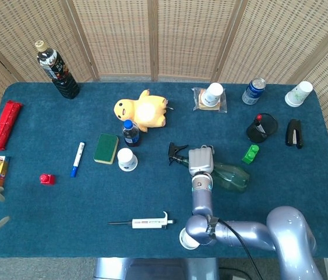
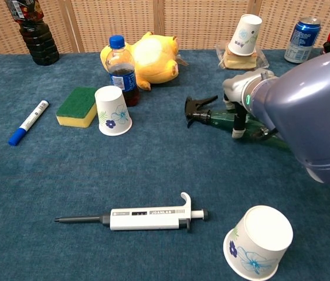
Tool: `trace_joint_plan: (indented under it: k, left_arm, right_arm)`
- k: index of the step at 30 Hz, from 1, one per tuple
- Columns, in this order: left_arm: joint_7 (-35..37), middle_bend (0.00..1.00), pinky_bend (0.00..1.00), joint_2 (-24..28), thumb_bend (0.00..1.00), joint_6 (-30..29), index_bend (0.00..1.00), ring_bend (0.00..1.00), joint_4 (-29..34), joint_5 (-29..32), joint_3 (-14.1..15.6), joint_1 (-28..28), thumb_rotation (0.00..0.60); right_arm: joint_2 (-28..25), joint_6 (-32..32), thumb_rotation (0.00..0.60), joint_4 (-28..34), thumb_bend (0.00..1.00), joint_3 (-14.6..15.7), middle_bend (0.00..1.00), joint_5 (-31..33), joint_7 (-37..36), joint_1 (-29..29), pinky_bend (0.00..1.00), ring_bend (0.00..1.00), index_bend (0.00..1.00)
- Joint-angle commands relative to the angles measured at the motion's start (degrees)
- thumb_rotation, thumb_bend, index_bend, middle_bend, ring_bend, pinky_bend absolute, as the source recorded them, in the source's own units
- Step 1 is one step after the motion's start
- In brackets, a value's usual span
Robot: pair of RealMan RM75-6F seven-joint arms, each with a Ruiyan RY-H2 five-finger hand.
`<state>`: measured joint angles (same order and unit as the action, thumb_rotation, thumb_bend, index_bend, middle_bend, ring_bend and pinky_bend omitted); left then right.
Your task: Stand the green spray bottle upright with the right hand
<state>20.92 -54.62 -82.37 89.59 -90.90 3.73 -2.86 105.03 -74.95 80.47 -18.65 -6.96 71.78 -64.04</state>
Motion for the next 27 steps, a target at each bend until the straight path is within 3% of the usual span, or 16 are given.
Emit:
trace_joint_plan:
  k: [1,4,11,21,27]
  left_arm:
    - [0.20,0.32,0.16,0.00,0.24,-0.21,0.43,0.28,-0.15,-0.07,-0.02,0.05,0.528]
    - [0.33,0.32,0.16,-0.09,0.24,-0.15,0.43,0.28,-0.16,-0.18,0.00,-0.03,0.526]
    - [0.09,0.32,0.16,-0.14,0.24,-0.07,0.42,0.28,-0.03,-0.29,-0.03,-0.23,0.527]
    - [-1.19,0.32,0.17,0.56,0.24,-0.12,0.42,0.28,1.47,-0.41,-0.11,-0.46,0.527]
    - [-2.68,0.32,0.17,1.25,0.24,-0.03,0.42,0.28,3.06,-0.59,-0.09,-0.66,0.527]
  right_arm:
    - [0.01,0.17,0.600,0.28,0.28,-0.39,0.56,-1.25,-0.89,0.22,0.54,0.41,0.58]
    - [-0.33,0.06,0.600,0.92,0.28,-0.68,0.58,-2.30,-1.84,0.67,0.59,0.44,0.60]
    - [-2.81,-0.62,0.600,5.56,0.28,-1.79,0.58,-4.45,-5.07,2.69,0.60,0.45,0.61]
    - [-13.19,1.13,0.600,21.34,0.29,-9.64,0.58,-7.61,-19.18,9.56,0.60,0.45,0.62]
    - [-18.20,5.47,0.600,26.85,0.29,-12.60,0.58,-11.66,-31.24,15.08,0.59,0.45,0.61]
